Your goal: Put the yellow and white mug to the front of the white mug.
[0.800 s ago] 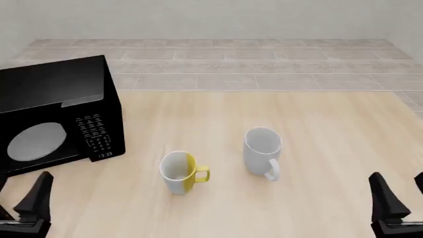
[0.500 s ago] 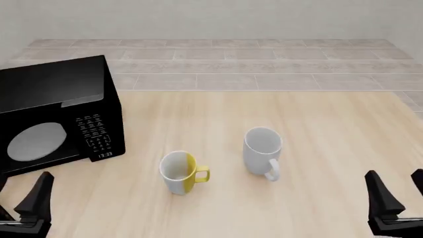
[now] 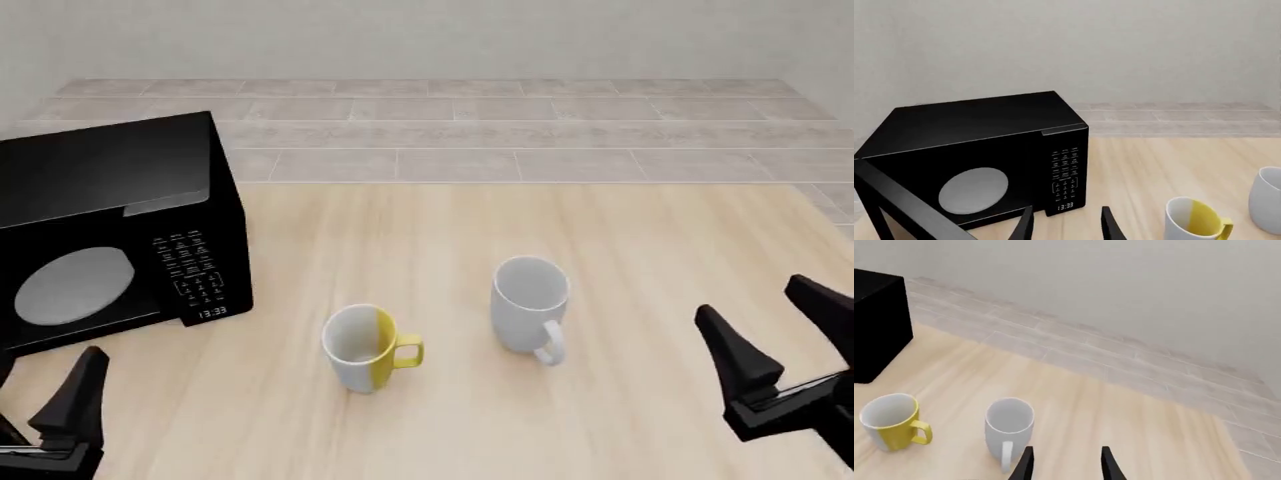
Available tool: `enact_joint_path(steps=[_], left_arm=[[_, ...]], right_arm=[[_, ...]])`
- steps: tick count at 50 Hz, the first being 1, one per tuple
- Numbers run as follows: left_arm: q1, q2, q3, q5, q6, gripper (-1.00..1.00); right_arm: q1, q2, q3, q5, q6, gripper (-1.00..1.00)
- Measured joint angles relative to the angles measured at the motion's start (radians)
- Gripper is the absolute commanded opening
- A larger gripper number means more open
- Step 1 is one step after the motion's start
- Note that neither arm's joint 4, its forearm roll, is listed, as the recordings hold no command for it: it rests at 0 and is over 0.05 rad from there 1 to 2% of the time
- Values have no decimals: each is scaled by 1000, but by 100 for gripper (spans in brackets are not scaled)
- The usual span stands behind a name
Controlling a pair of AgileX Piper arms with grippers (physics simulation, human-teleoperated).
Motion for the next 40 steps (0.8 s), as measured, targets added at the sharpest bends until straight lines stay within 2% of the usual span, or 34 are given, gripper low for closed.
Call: enact_joint_path(steps=[11,40], left_arm=[[0,0,0,0,0,100],[0,0,0,0,0,100]], right_arm=[[119,125,-146,77,-99,100],[378,492,-440,255,-268,100]])
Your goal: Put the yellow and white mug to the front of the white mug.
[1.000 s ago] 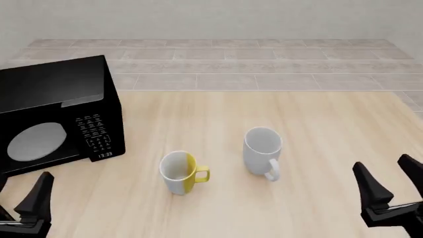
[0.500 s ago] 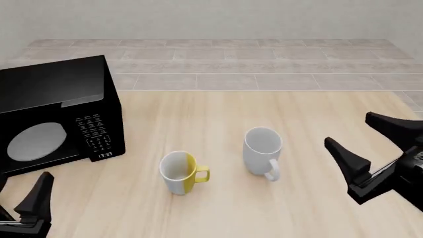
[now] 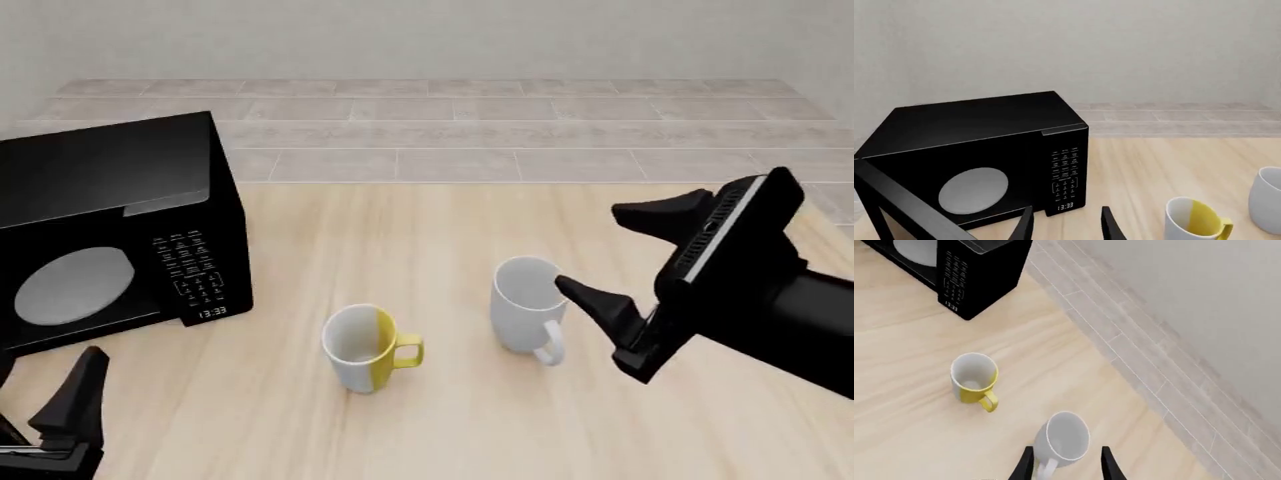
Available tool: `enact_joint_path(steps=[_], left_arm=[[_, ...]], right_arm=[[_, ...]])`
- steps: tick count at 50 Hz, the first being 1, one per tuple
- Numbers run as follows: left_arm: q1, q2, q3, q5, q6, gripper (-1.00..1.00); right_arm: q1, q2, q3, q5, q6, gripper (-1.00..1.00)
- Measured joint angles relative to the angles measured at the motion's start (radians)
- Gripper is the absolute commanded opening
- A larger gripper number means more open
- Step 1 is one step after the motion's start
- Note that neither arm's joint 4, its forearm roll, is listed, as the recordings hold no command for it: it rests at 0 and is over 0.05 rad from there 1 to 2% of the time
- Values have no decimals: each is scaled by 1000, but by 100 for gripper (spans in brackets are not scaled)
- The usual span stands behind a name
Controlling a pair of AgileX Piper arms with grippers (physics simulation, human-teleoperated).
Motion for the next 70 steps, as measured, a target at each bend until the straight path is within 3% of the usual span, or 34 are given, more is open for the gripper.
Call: enact_joint_path(steps=[15,39,70], left_arm=[[0,0,0,0,0,100],[0,0,0,0,0,100],[0,0,0,0,0,100]], right_arm=[[94,181,-94,29,-62,100],[189,396,-174,46,-109,100],[232,619,-260,12,-108,100]])
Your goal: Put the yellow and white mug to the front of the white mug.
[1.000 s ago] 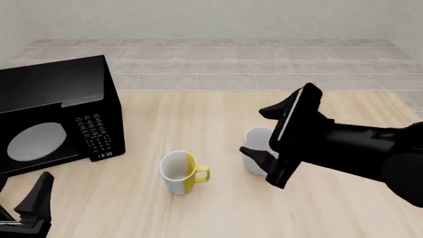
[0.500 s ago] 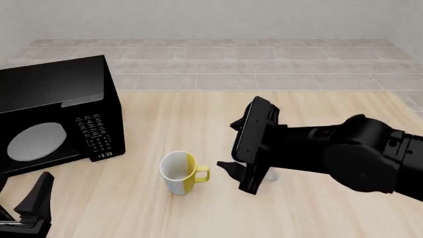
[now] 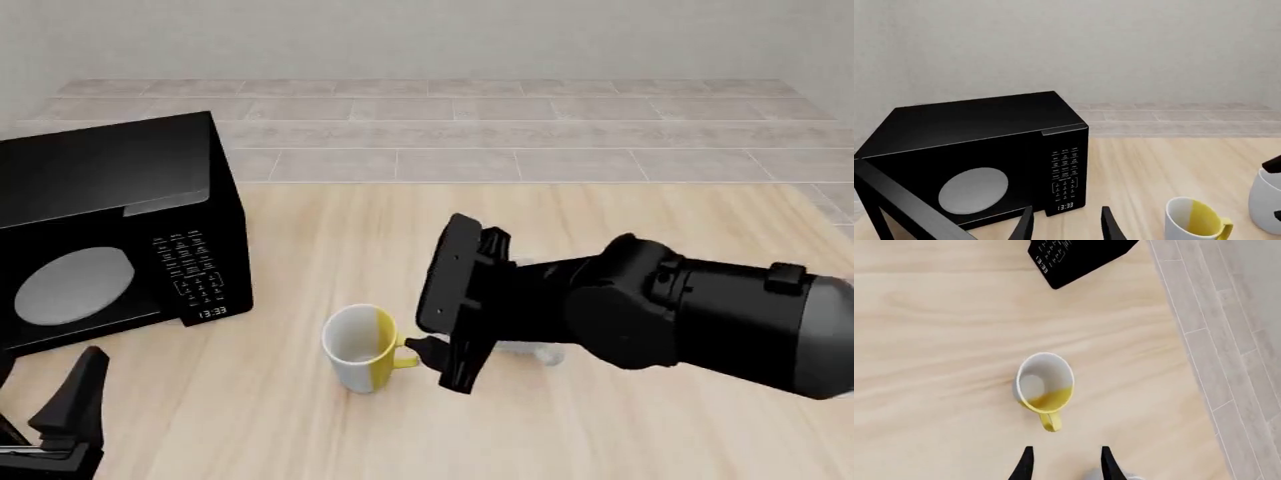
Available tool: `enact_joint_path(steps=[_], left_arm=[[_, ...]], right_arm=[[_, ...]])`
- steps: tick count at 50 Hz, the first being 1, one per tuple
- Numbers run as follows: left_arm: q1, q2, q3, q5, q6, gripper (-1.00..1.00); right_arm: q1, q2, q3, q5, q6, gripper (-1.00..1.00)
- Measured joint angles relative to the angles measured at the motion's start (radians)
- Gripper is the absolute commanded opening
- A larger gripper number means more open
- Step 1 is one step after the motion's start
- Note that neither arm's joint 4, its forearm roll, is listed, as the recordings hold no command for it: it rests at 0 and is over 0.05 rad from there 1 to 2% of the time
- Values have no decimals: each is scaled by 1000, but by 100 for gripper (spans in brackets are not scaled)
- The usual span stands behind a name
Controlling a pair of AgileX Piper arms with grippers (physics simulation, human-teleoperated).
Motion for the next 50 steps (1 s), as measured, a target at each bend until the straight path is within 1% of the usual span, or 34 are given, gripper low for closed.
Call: enact_joint_path(steps=[21,50], left_arm=[[0,0,0,0,0,100],[0,0,0,0,0,100]], right_arm=[[8,128,-16,-54,20,100],[-13,274,-37,-114,54,100]])
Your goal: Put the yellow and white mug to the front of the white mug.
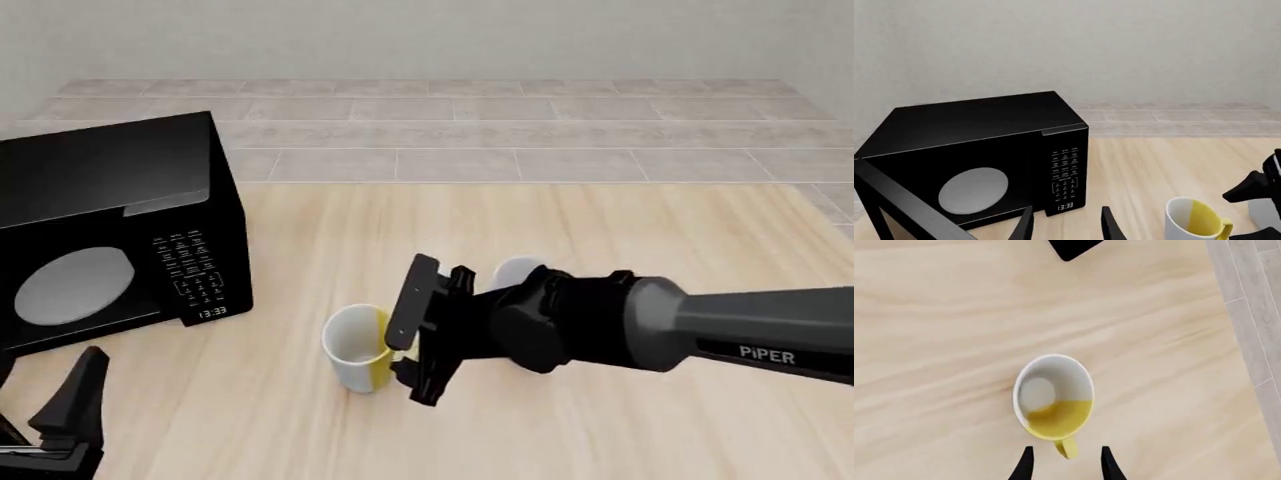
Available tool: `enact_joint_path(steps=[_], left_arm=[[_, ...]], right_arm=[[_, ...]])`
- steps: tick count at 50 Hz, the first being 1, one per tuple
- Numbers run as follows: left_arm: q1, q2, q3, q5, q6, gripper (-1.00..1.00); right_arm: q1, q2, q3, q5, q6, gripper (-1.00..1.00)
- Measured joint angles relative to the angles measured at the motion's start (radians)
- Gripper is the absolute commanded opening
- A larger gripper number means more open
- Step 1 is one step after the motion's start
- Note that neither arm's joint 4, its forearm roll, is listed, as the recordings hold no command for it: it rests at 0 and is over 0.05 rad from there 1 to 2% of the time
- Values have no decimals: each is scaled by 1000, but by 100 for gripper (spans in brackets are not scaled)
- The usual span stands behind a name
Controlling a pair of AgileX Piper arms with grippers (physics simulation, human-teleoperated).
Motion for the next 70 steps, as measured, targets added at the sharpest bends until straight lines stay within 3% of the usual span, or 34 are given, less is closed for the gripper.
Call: enact_joint_path(steps=[33,34,45,70], left_arm=[[0,0,0,0,0,100],[0,0,0,0,0,100],[0,0,0,0,0,100],[0,0,0,0,0,100]], right_arm=[[-7,123,-6,-46,34,100],[-8,125,-6,-47,35,-100],[-20,114,-7,-56,58,-100],[-40,2,-13,11,4,-100]])
